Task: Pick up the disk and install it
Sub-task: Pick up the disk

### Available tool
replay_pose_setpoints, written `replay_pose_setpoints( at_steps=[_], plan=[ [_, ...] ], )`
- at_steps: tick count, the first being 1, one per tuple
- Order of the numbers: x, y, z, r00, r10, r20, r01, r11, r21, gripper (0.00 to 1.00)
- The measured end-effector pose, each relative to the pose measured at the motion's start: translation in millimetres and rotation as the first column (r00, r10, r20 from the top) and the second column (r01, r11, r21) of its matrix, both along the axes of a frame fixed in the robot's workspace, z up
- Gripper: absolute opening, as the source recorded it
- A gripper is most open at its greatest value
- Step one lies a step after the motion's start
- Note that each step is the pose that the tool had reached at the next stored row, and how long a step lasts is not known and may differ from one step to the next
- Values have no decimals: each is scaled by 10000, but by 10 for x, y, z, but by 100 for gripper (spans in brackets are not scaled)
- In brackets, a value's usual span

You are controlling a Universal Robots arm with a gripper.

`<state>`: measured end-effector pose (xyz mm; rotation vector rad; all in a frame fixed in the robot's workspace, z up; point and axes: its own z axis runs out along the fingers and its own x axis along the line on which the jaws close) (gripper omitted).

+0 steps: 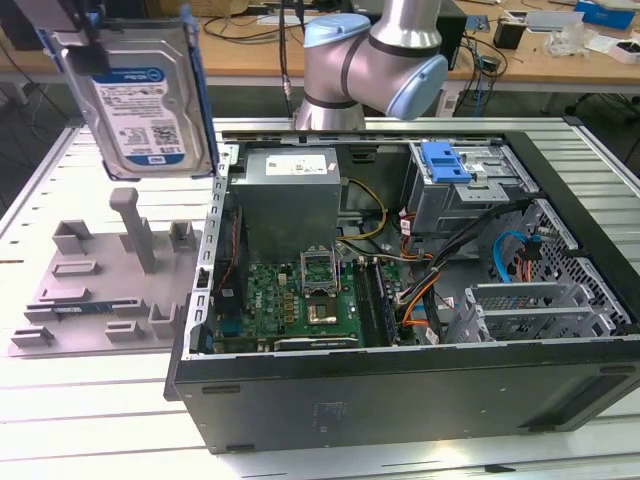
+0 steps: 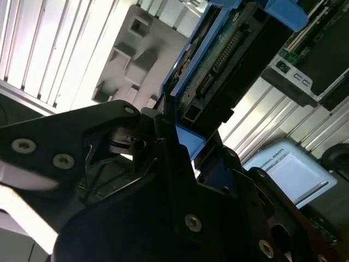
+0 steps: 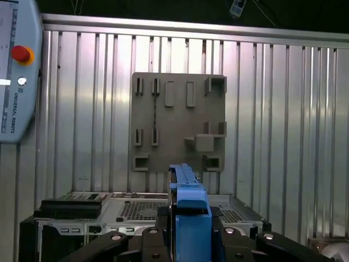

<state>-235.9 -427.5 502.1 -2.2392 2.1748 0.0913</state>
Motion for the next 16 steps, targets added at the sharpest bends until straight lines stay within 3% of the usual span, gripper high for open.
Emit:
replay_pose_setpoints(
  at_steps=[2, 6, 10, 16],
  plan=[
    [199, -94, 0, 10000, 0, -19, 0, 10000, 0, 37],
    [359, -170, 0, 10000, 0, -36, 0, 10000, 0, 37],
    [590, -300, 0, 10000, 1, -58, -1, 10000, 0, 37],
    [837, -439, 0, 10000, 1, -84, -1, 10000, 0, 37]
  ],
)
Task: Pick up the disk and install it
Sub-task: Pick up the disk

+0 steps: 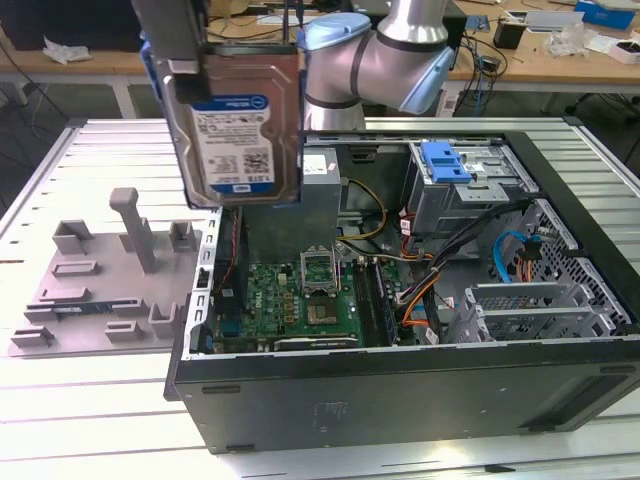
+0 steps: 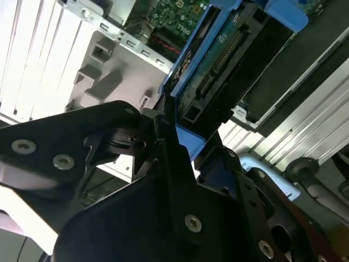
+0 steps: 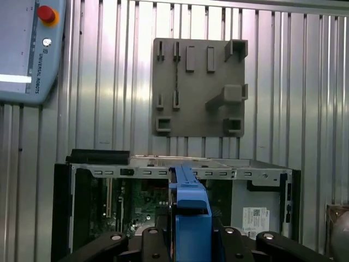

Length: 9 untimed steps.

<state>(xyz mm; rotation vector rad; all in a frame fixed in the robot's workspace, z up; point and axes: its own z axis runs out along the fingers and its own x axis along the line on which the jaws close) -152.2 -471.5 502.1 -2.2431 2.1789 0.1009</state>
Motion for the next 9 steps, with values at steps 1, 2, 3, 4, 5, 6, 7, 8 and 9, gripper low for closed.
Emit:
replay_pose_setpoints(
  at_steps=[1, 2, 3, 4, 5, 6, 7, 8, 9],
  plan=[
    [43, -25, 0, 10000, -2, -6, 2, 10000, 0, 37],
    [81, -47, 0, 10000, -2, -10, 2, 10000, 0, 37],
    [121, -69, 0, 10000, 1, -15, -1, 10000, 0, 37],
    [154, -89, 0, 10000, -1, -19, 1, 10000, 0, 37],
    [192, -111, 0, 10000, -3, -24, 3, 10000, 1, 37],
    [229, -132, 0, 10000, -1, -29, 1, 10000, 0, 37],
    [269, -156, 0, 10000, 0, -35, 0, 10000, 0, 37],
    [305, -177, 0, 10000, -2, -40, 2, 10000, 0, 37],
    [382, -222, 0, 10000, 0, -53, 0, 10000, 0, 37]
  ],
)
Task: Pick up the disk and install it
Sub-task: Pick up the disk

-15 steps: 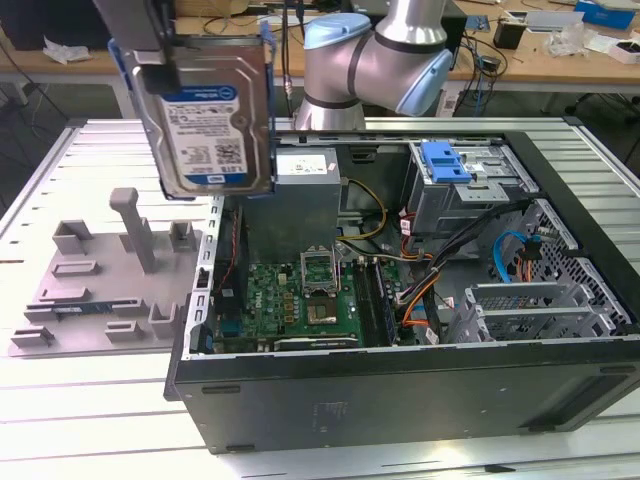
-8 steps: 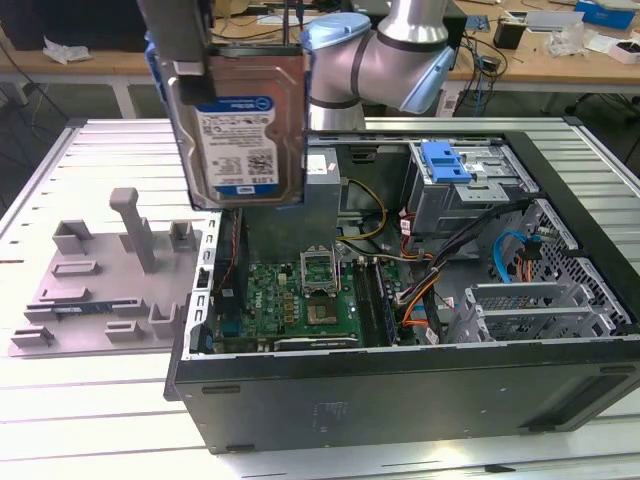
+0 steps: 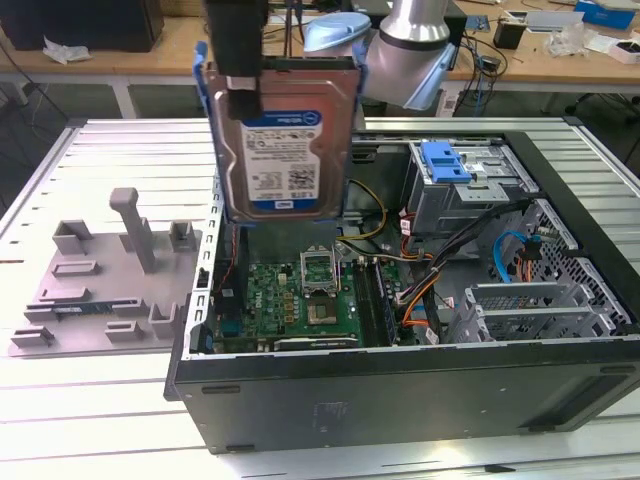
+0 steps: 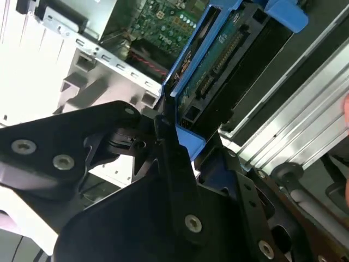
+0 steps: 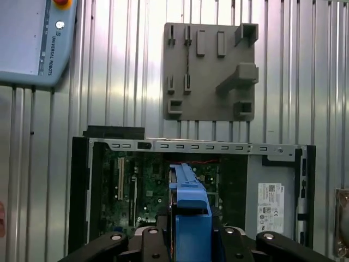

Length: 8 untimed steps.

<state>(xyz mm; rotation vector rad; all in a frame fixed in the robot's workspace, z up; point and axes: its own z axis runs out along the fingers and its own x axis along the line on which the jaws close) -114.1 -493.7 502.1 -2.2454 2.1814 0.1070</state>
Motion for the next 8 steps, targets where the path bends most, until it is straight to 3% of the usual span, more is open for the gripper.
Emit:
replay_pose_setpoints(
  at_steps=[8],
  plan=[
    [332, -209, -1, 10000, -2, -64, 2, 10000, 1, 37]
  ],
)
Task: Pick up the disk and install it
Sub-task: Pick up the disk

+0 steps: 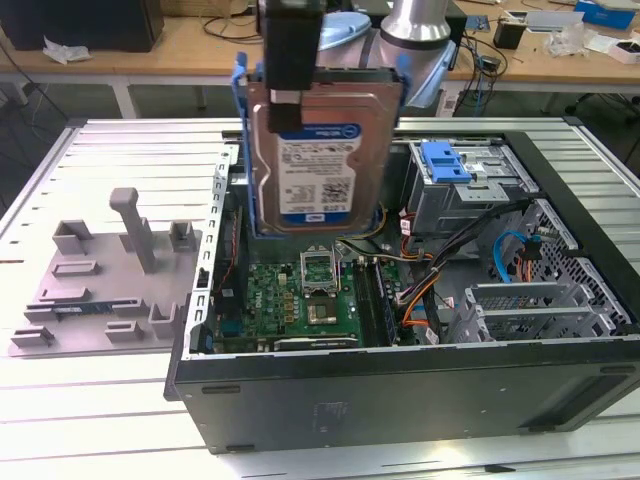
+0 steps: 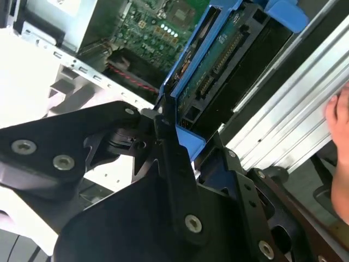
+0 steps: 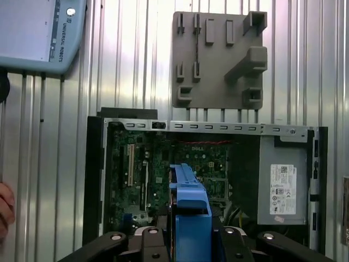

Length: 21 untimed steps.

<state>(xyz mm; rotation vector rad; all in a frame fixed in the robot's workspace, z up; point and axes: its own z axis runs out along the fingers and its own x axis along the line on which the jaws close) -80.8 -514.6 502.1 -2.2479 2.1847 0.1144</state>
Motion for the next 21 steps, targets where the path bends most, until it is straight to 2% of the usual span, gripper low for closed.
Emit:
replay_pose_setpoints(
  at_steps=[1, 7, 8, 10, 13, 21],
  plan=[
    [59, -37, 0, 10000, 2, -13, -2, 10000, 0, 37],
    [274, -169, 1, 10000, 0, -56, 0, 10000, -1, 37],
    [335, -203, 0, 10000, 2, -66, -2, 10000, -1, 37],
    [417, -240, 0, 10000, 0, -83, 0, 10000, -1, 37],
    [474, -256, 0, 10000, 3, -92, -3, 10000, 0, 37],
    [475, -256, 0, 10000, 1, -92, -1, 10000, -1, 37]
  ],
)
